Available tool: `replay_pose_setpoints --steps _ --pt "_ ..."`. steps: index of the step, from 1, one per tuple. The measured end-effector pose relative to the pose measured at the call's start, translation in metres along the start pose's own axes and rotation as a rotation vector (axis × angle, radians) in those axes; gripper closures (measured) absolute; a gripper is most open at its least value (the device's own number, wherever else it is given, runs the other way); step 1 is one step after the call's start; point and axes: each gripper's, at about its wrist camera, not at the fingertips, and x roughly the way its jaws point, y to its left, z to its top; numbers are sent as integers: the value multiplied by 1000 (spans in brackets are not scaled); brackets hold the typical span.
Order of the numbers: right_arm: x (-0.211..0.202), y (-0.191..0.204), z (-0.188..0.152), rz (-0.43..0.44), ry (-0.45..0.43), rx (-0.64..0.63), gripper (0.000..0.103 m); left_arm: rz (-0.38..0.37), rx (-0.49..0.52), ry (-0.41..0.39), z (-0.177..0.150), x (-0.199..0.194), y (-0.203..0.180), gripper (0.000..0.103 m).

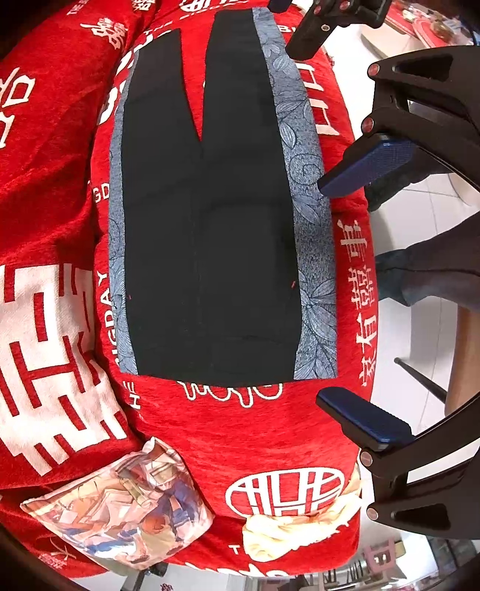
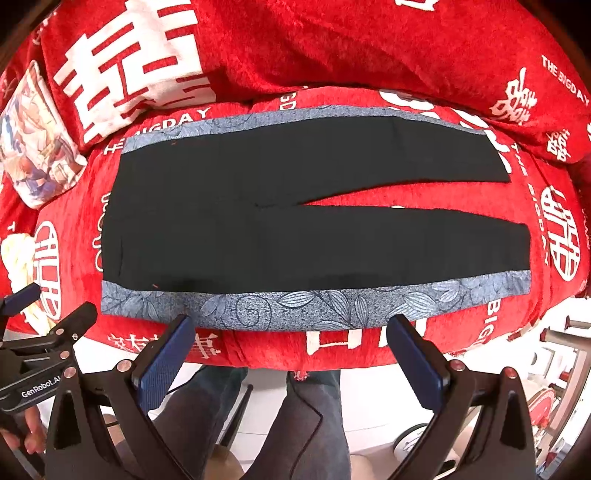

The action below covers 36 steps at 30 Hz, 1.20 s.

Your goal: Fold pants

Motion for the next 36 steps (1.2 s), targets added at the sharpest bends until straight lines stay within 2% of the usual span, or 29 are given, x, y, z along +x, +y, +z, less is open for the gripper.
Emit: replay_pose_setpoints --steps 7,12,18,24,30,32,36 --pt "-1 -18 7 51 -2 -33 0 32 -45 -8 -4 -14 -20 0" --pt "-11 -31 12 78 -51 -80 0 53 -105 -33 -10 -29 -31 0" --pt "-14 -48 13 78 -32 -119 0 73 -165 -41 -20 -35 -38 0" --pt "-12 -65 15 106 -17 -83 0 86 -180 -41 -22 -38 -33 0" --pt "-7 -64 13 99 -15 -72 0 79 -146 -69 -11 -20 -25 0" --pt "-3 -63 11 105 -19 -57 0 69 -136 -53 -9 -7 -22 0" --pt "14 -58 7 195 -71 -35 0 19 -159 -20 -9 30 -10 0"
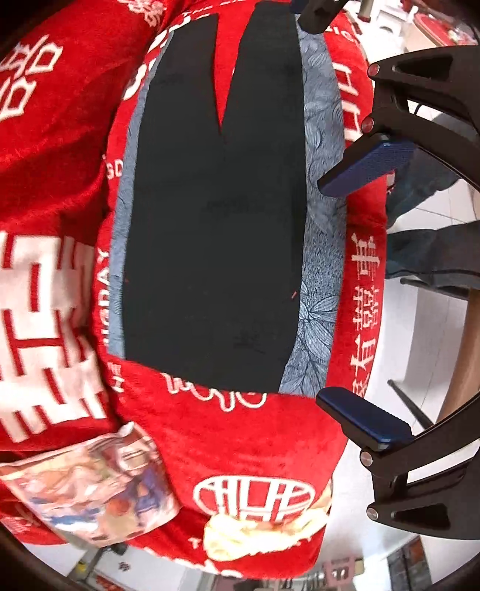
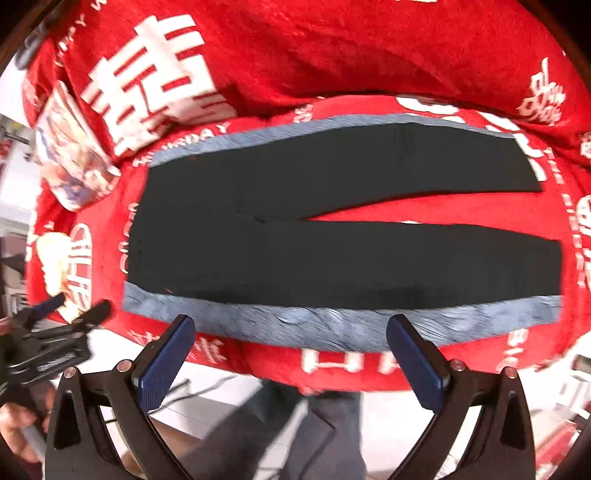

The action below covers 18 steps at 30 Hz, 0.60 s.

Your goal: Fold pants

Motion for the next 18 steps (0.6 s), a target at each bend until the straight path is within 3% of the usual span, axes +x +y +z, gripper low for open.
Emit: replay_pose_setpoints --steps 4,11,13,14,18 --pt "32 3 -7 43 21 16 0 -55 -64 40 -5 44 23 0" --pt "115 -20 -39 305 154 187 1 -238 -225 57 -28 110 75 0" --pt "136 -31 -56 411 165 261 19 -318 -286 63 -41 131 91 0" --pt "143 -35 -61 445 174 286 23 -346 -303 68 -46 138 94 0" --pt "183 -47 -91 620 233 383 26 -447 -355 87 -60 165 103 0"
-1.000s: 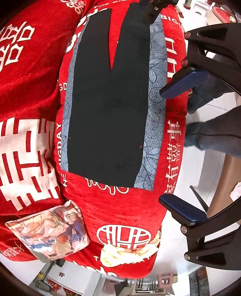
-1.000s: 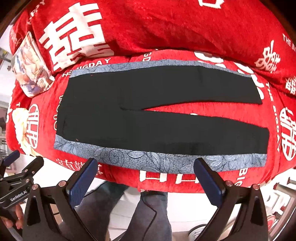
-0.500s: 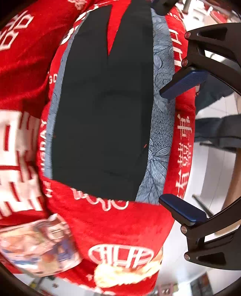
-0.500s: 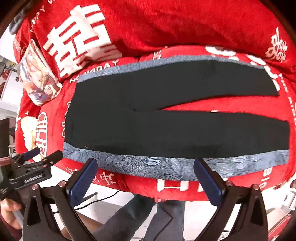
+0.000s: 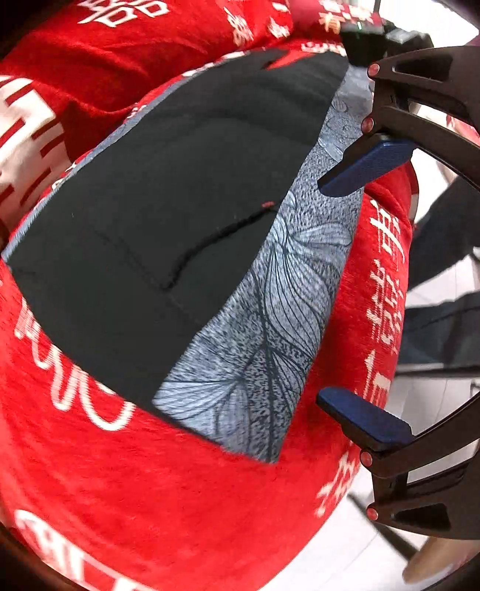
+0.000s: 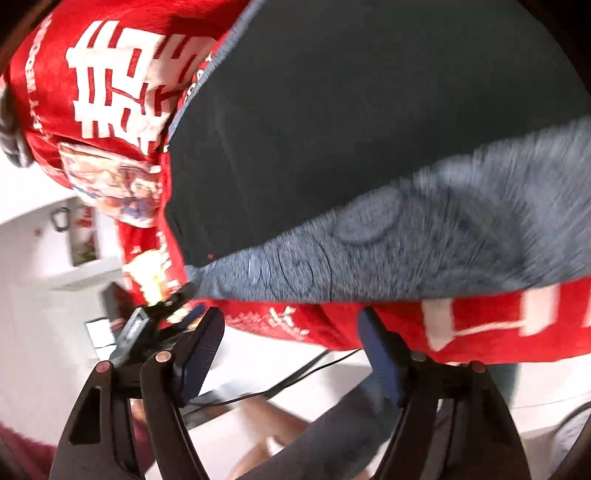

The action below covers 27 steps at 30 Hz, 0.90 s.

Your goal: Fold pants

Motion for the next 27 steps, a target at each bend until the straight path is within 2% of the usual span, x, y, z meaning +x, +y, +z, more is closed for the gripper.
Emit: replay_pose_setpoints --steps 3,6,9,12,14,15,16,17,18,19,23,27 --pt "11 -16 2 72 -20 43 26 -61 -41 -3 5 8 1 0" --pt "11 -26 10 169 -83 109 26 -109 -61 -27 10 6 -3 0" --pt "2 -22 12 217 -148 120 26 -161 -91 -31 15 5 -6 0" --pt "-5 -19 13 251 -175 127 27 -135 -115 -23 19 9 -7 14" --pt "-6 -22 15 230 -166 131 35 -112 -123 -34 22 6 -4 28" --pt "-5 -23 16 208 -164 141 54 -93 -117 -34 21 5 -5 49" --pt "-7 -24 18 185 -167 156 79 -89 -106 -30 20 4 -6 64" --pt "-9 -27 19 159 -173 174 91 -103 -102 -27 23 2 -5 68" --pt "-14 -27 20 127 -174 186 96 -107 -95 -25 29 -3 -5 69" --pt "-16 -25 22 124 -173 174 96 -97 -78 -30 31 -7 -11 73" --pt "-35 19 39 56 -152 15 96 -125 -40 -102 48 -38 -33 73" --pt "-68 66 81 76 -153 -119 96 -156 -14 -211 85 -70 -66 73"
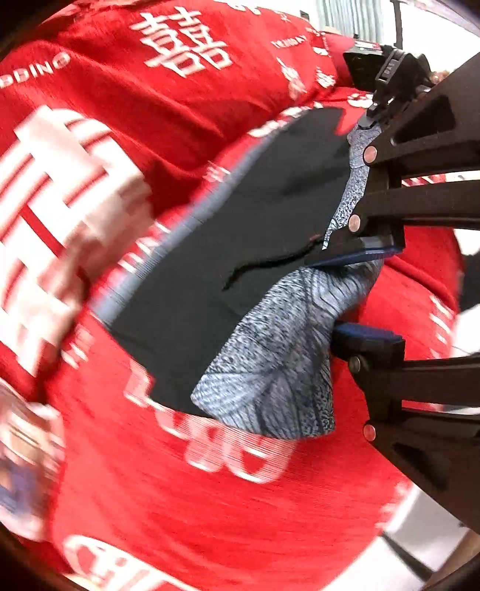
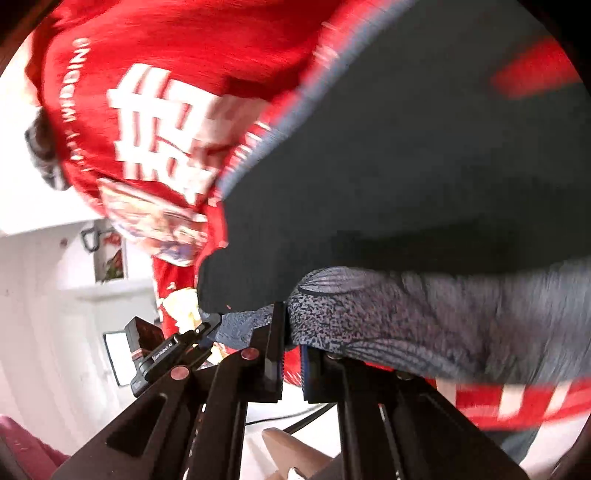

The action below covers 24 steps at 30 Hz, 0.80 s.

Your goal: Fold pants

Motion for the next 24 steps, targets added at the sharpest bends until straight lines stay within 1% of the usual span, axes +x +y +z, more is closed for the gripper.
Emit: replay_pose_setpoints --steps 2,4,5,6,7,8,9,10,12,14,15,16,17,18,19,20,21,22,23,24 --pt "-5 16 34 5 6 -45 96 13 46 -43 31 8 -25 73" --pt "-4 28 68 5 13 -77 96 51 97 -81 60 25 -45 73" --pt "-1 32 86 8 17 -85 96 66 111 -94 70 27 -44 70" --pt "7 35 106 4 26 -93 96 86 120 -105 78 36 -46 57" --pt "17 36 124 -10 37 -98 96 127 121 -128 92 47 -48 31" --pt "25 35 137 -28 40 -99 95 158 115 -155 96 49 -45 18" --pt "35 30 154 -53 37 -96 95 184 107 -177 102 55 -44 7" --pt "45 28 165 -70 33 -91 93 200 93 -182 111 64 -42 7" --pt "57 15 184 -99 10 -70 92 220 74 -159 124 80 -41 7" --pt "70 2 194 -127 -4 -38 92 265 65 -152 131 91 -41 7" --pt "78 -4 200 -147 -4 -22 87 282 66 -153 133 92 -43 7" --pt "86 -7 206 -160 -1 -15 77 301 66 -161 135 89 -46 7" --pt "91 -9 209 -167 4 -10 73 316 66 -174 135 84 -47 7" --pt "96 -9 211 -163 7 0 64 329 65 -189 137 78 -49 7" --pt "98 -6 213 -157 5 10 52 342 67 -207 140 68 -51 7" --pt "99 -4 213 -147 7 15 46 352 68 -216 143 63 -52 7" --pt "98 1 212 -125 12 20 35 362 71 -226 146 54 -53 7" --pt "96 6 211 -105 15 23 32 374 80 -225 146 48 -56 7" --pt "94 10 210 -89 14 26 31 387 96 -215 144 48 -57 7" --pt "88 15 208 -69 14 21 31 401 135 -196 139 46 -64 7"
